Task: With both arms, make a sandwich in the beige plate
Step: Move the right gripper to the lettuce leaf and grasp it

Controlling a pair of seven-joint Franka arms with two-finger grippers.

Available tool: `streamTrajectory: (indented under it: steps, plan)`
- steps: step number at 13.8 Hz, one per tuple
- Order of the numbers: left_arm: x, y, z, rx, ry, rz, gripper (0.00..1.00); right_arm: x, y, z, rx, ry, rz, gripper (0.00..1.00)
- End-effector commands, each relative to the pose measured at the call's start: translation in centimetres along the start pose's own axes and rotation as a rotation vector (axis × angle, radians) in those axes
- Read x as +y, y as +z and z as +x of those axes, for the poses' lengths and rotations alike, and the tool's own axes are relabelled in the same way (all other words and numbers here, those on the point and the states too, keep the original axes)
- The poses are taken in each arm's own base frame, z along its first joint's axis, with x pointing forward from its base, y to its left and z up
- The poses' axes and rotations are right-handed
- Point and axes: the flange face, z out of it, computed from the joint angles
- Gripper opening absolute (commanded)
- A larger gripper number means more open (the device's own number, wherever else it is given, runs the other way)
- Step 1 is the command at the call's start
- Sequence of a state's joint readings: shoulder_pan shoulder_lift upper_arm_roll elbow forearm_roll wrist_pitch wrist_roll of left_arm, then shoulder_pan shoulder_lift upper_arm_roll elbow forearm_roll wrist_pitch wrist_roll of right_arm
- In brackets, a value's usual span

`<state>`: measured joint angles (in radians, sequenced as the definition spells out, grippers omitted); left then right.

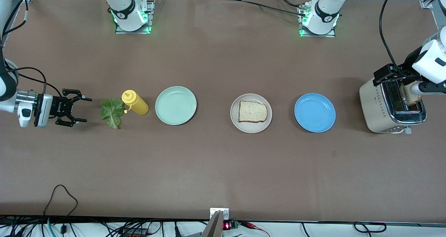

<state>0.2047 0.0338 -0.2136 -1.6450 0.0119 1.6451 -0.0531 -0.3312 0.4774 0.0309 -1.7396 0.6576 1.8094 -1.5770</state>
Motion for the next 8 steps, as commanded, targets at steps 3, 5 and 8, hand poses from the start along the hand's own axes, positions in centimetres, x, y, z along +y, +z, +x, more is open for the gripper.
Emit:
streamTrajectory:
  steps: [3, 5, 8]
  plan:
    - [-0.2, -0.9, -0.3, 0.013, 0.009, -0.002, 1.0, -0.7, 0.2, 6.9, -0.221, 0.366, -0.194, 1.0]
    - [-0.2, -0.9, -0.2, 0.015, 0.008, -0.003, 1.0, -1.7, 1.2, 9.3, -0.314, 0.489, -0.308, 1.0]
    - [-0.1, -0.9, -0.1, 0.017, 0.01, -0.002, 1.0, -2.1, 4.6, 10.3, -0.422, 0.66, -0.447, 1.0]
